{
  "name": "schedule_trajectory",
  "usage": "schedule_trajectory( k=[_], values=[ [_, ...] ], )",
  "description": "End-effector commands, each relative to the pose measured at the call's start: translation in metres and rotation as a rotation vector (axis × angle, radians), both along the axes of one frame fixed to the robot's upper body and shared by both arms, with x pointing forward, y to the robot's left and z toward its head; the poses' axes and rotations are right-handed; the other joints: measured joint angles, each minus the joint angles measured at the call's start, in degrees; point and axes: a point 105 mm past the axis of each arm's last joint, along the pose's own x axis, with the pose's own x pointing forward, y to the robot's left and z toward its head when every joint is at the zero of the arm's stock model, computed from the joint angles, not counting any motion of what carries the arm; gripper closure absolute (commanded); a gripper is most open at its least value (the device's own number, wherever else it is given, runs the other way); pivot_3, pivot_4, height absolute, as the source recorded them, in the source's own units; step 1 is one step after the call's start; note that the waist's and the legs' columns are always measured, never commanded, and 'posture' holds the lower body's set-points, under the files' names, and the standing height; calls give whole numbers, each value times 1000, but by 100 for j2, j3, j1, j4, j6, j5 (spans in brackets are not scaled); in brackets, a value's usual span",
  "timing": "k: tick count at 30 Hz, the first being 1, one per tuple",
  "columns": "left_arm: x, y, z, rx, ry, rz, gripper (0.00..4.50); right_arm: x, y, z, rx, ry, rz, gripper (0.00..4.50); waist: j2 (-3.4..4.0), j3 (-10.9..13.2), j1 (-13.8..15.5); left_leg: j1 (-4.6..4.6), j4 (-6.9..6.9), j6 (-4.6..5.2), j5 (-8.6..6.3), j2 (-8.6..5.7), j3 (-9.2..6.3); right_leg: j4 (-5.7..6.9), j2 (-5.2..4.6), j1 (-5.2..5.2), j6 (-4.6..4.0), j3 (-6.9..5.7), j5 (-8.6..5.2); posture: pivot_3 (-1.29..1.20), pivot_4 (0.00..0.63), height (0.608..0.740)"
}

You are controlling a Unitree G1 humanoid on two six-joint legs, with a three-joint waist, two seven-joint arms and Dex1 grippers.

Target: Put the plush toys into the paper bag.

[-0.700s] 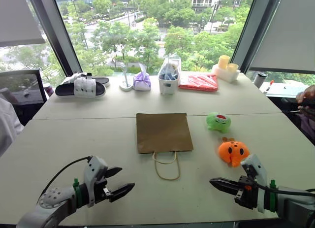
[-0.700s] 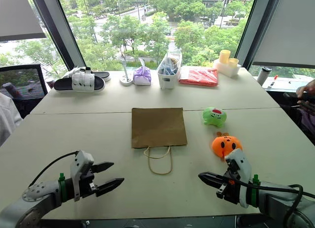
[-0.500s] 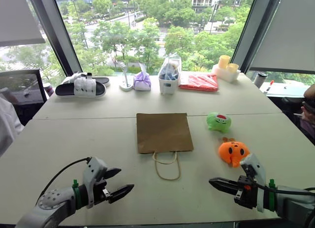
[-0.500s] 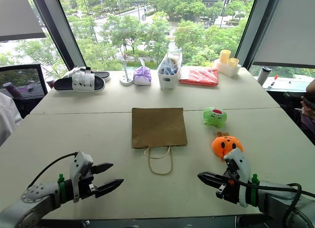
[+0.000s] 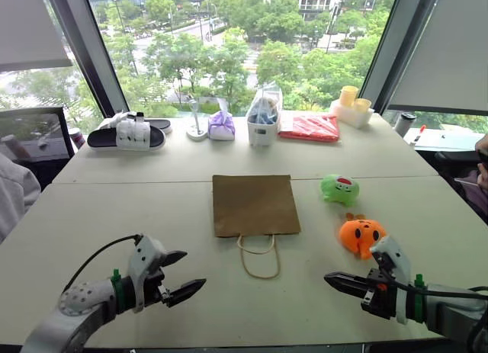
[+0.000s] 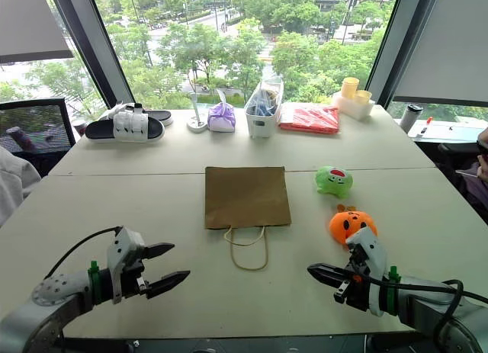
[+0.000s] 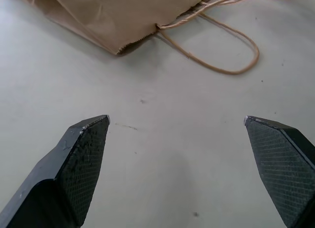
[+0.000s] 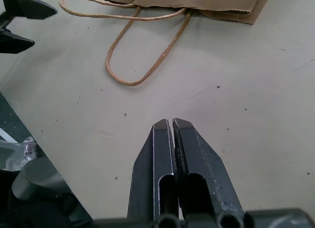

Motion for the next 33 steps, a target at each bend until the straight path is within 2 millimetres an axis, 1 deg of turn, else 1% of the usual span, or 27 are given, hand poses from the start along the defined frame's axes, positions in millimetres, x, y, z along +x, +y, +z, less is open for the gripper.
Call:
schedule_trajectory(
  k=[1, 4, 6, 8, 12, 13, 14, 15, 16, 20, 22, 23, 26, 27, 29, 31, 33],
  values=[
    [11, -23, 20, 81, -151, -181, 0, 4, 1, 9, -2, -46, 1, 4443, 5, -3, 45, -1, 1, -1, 1, 0, 3, -2, 0, -1, -2, 1, 1, 0, 150, 740],
    [28, -43, 25, 65, -186, -273, 0, 7, 4, 10, 3, -65, -15, 4443, 6, -5, 108, -1, 3, -2, 1, -1, 14, -5, -1, -1, 1, 5, 4, 0, 150, 740],
    [37, -56, 20, 85, -207, -347, 0, 8, 6, 11, 12, -81, -33, 4443, 0, -4, 107, -1, 3, -2, 2, -3, 12, -3, 0, 0, 19, 4, 13, 0, 150, 740],
    [43, -65, 14, 109, -224, -403, 0, 9, 9, 11, 18, -89, -47, 4443, 0, -4, 100, -6, 3, -3, 3, -4, 10, -1, 3, -5, 23, 2, 16, 0, 150, 740],
    [56, -98, 6, 101, -252, -535, 0, 6, 16, 7, 35, -101, -76, 4443, -1, -4, 100, -8, 4, -12, 8, -3, 5, 3, 6, -9, 25, -1, 18, 0, 150, 740],
    [59, -106, 7, 93, -263, -557, 0, 5, 18, 7, 38, -104, -83, 4443, -2, -5, 111, -9, 6, -12, 9, -4, 5, 2, 6, -8, 27, -1, 19, 0, 150, 740],
    [62, -110, 8, 85, -270, -580, 507, 4, 19, 7, 41, -107, -90, 4500, -2, -5, 107, -13, 14, -12, 9, -5, 1, 3, 6, -6, 30, -3, 21, 0, 150, 740],
    [65, -114, 11, 79, -288, -583, 826, 3, 20, 6, 42, -111, -98, 4500, -2, -5, 103, -20, 24, -12, 9, -6, -4, 3, 7, -7, 33, -7, 22, 0, 150, 740],
    [68, -116, 14, 66, -298, -579, 1310, 2, 20, 7, 42, -115, -107, 4500, -2, -5, 98, -26, 31, -12, 9, -7, -7, 4, 8, -8, 36, -7, 24, 0, 150, 740],
    [69, -118, 18, 55, -299, -609, 3131, -1, 23, 5, 51, -115, -127, 4500, -2, -5, 54, -29, 49, -11, 8, -7, -9, 9, 12, -7, 40, -6, 28, 0, 150, 740],
    [71, -120, 24, 37, -309, -608, 4099, -2, 28, 4, 56, -114, -120, 4500, -2, -5, 54, -29, 54, -11, 9, -7, -10, 14, 14, -6, 40, -6, 28, 0, 150, 740],
    [72, -120, 28, 24, -319, -604, 4393, -1, 30, 4, 61, -117, -117, 4500, -2, -5, 56, -29, 60, -11, 9, -7, -13, 17, 16, -4, 40, -6, 28, 0, 150, 740],
    [82, -126, 47, -32, -350, -557, 4393, 5, 38, 8, 85, -143, -109, 4500, -5, -3, 73, -31, 71, -10, 9, -6, -18, 20, 20, -1, 40, -7, 29, 0, 150, 740],
    [89, -130, 59, -90, -332, -506, 4393, 11, 43, 10, 94, -164, -107, 4500, -5, -3, 78, -33, 74, -10, 9, -6, -19, 20, 20, -2, 41, -7, 31, 0, 150, 740],
    [99, -137, 75, -188, -258, -441, 4393, 27, 53, 15, 88, -216, -95, 4500, -7, -3, 78, -34, 78, -11, 10, -7, -20, 20, 20, 0, 46, -7, 40, 0, 150, 740],
    [104, -141, 84, -250, -205, -404, 4393, 45, 63, 21, 85, -270, -99, 4500, -6, -3, 39, -32, 83, -12, 11, -7, -19, 21, 22, 2, 50, -7, 45, 0, 150, 740],
    [109, -145, 86, -257, -208, -368, 4393, 60, 71, 23, 77, -307, -92, 4500, -5, -6, -24, -28, 80, -14, 13, -8, -20, 22, 23, 3, 51, -7, 46, 0, 150, 740]
  ],
)
